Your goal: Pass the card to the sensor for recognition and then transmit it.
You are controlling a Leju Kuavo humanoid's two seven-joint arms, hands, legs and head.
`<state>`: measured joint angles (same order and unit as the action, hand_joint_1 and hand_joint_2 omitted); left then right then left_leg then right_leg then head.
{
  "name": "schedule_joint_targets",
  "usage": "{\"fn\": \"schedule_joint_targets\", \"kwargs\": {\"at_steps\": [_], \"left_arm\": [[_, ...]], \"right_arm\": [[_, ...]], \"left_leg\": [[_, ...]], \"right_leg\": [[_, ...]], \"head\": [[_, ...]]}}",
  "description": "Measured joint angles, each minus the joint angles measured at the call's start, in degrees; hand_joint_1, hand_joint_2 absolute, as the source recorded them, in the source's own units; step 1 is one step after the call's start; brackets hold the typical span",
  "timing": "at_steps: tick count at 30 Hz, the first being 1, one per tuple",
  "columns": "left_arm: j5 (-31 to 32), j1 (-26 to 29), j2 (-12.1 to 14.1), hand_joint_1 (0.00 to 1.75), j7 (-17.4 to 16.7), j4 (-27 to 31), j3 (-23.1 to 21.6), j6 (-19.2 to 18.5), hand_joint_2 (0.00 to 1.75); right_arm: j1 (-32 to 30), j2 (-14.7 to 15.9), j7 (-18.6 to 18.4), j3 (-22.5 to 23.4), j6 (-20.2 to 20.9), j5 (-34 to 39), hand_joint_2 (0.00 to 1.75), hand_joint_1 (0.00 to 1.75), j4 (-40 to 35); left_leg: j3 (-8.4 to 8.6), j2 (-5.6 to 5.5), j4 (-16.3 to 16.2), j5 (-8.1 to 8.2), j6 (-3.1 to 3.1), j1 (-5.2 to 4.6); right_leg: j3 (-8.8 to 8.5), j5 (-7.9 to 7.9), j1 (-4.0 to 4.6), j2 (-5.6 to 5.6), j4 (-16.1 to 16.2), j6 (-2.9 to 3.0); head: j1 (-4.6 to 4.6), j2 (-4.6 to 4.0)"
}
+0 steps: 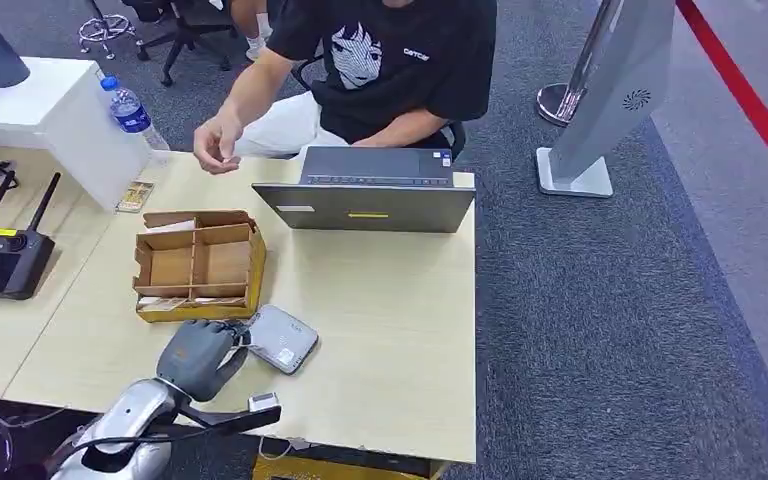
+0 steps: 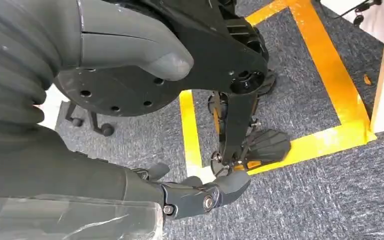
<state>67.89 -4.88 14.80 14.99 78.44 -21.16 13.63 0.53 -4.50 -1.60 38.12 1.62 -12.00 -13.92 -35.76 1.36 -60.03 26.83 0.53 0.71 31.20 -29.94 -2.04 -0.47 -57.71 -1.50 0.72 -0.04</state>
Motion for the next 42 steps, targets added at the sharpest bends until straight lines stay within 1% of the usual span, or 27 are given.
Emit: {"fn": "schedule_joint_targets", "kwargs": {"at_steps": [3, 5, 8, 11, 18, 21, 24, 28, 31, 32, 33, 38, 39, 42], "left_arm": [[-0.59, 0.53, -0.11, 1.75, -0.11, 3.47, 0.41, 2.58, 1.75], [-1.12, 0.97, -0.42, 1.75, -0.13, 7.14, 1.64, 3.16, 1.75], [-2.05, 1.08, -1.12, 1.75, 0.57, 13.26, 5.04, 2.77, 1.75], [-2.58, 1.07, -1.62, 1.75, 0.96, 17.14, 7.87, 1.91, 1.75], [-2.56, 0.90, -2.32, 1.75, 1.14, 20.25, 11.50, 2.32, 1.75], [-4.44, 0.09, -2.34, 1.75, 0.57, 20.68, 14.17, 1.12, 1.75], [-7.71, -0.57, -2.54, 1.75, 1.48, 20.75, 16.80, -0.93, 1.75], [-8.57, -1.16, -3.02, 1.75, 2.06, 20.73, 19.19, -1.26, 1.75], [-8.57, -1.49, -3.45, 1.75, 2.65, 20.40, 20.15, -1.65, 1.75], [-8.55, -1.56, -3.61, 0.28, 2.88, 20.16, 20.43, -1.68, 1.75], [-8.46, -1.60, -3.72, 0.09, 3.12, 19.96, 20.70, -1.68, 1.75], [-8.31, -1.55, -4.24, 0.09, 4.09, 19.13, 20.90, -1.68, 1.75], [-8.31, -1.54, -4.33, 0.00, 4.11, 19.00, 20.90, -1.68, 1.75], [-8.29, -1.48, -4.61, 0.00, 4.22, 18.69, 20.92, -1.68, 1.75]], "right_arm": [[-0.01, -0.33, 0.00, 0.57, -0.24, -0.85, 1.75, 0.00, -0.13], [-0.04, -0.61, 0.00, 1.18, -0.26, -1.45, 1.75, 0.00, -0.24], [-0.07, -1.00, -0.13, 2.12, -0.26, -3.11, 1.75, 0.00, -0.42], [-0.09, -1.27, -0.22, 2.93, -0.26, -3.76, 1.75, 0.00, -0.63], [-0.08, -1.53, -0.55, 4.35, -0.15, -5.40, 1.75, 0.00, -0.98], [-0.03, -1.66, -0.61, 4.99, -0.15, -6.12, 1.75, 0.00, -1.09], [0.01, -1.77, -0.65, 5.71, -0.07, -7.08, 1.75, 0.00, -1.14], [0.05, -1.84, -0.68, 6.25, 0.17, -7.19, 1.75, 0.00, -1.22], [0.08, -1.88, -0.68, 6.82, 0.31, -7.94, 1.75, 0.00, -1.25], [0.07, -1.90, -0.68, 6.97, 0.37, -8.13, 1.75, 0.00, -1.27], [0.07, -1.92, -0.68, 7.13, 0.39, -8.26, 1.75, 0.00, -1.31], [0.18, -2.03, -0.72, 8.09, 0.52, -9.07, 1.75, 0.00, -1.33], [0.24, -2.10, -0.72, 8.26, 0.52, -9.07, 1.75, 0.00, -1.36], [0.24, -2.16, -0.72, 8.50, 0.52, -9.07, 1.75, 0.00, -1.38]], "left_leg": [[0.00, 0.00, 0.00, 0.00, 0.00, 0.00], [-0.01, 0.00, 0.00, 0.00, 0.00, 0.00], [0.00, 0.00, 0.00, 0.00, 0.00, 0.00], [0.00, 0.00, 0.00, 0.00, 0.00, 0.00], [0.00, -0.01, 0.00, 0.00, 0.00, 0.00], [0.01, 0.00, 0.00, 0.00, 0.00, 0.00], [0.00, 0.00, 0.00, 0.00, 0.00, 0.01], [0.00, 0.00, 0.00, 0.00, 0.00, 0.00], [0.00, 0.02, 0.00, 0.00, 0.00, 0.00], [0.00, 0.05, 0.00, 0.01, 0.00, 0.00], [0.00, 0.07, 0.00, 0.01, 0.00, -0.01], [-0.01, 0.03, -0.01, 0.05, 0.01, -0.01], [-0.01, 0.03, -0.01, 0.05, 0.01, -0.01], [-0.01, 0.04, 0.00, 0.04, 0.02, 0.00]], "right_leg": [[0.00, 0.00, 0.00, 0.00, 0.00, 0.00], [0.00, 0.00, 0.00, 0.00, 0.00, 0.00], [0.00, 0.00, 0.00, 0.00, 0.00, 0.00], [-0.01, 0.00, 0.00, -0.01, 0.00, 0.00], [-0.01, 0.00, 0.00, -0.01, 0.00, 0.00], [-0.01, 0.00, 0.00, -0.01, 0.00, 0.00], [0.00, 0.00, 0.00, 0.00, 0.00, 0.00], [0.00, 0.00, 0.00, 0.00, 0.00, 0.00], [0.00, 0.00, 0.00, 0.05, 0.00, 0.00], [0.01, 0.00, 0.00, 0.09, 0.00, 0.00], [0.01, 0.01, -0.01, 0.10, 0.00, -0.01], [0.00, -0.01, 0.00, 0.03, 0.02, -0.01], [0.01, -0.01, 0.00, 0.04, 0.02, 0.00], [0.01, -0.01, 0.00, 0.04, 0.02, -0.01]], "head": [[0.00, 0.02], [0.02, 0.02], [0.00, 0.02], [0.00, 0.02], [0.00, 0.02], [0.02, 0.00], [0.02, 0.00], [0.00, 0.02], [0.00, 0.02], [0.00, 0.02], [0.02, 0.02], [0.02, 0.00], [0.00, 0.02], [0.02, 0.02]]}}
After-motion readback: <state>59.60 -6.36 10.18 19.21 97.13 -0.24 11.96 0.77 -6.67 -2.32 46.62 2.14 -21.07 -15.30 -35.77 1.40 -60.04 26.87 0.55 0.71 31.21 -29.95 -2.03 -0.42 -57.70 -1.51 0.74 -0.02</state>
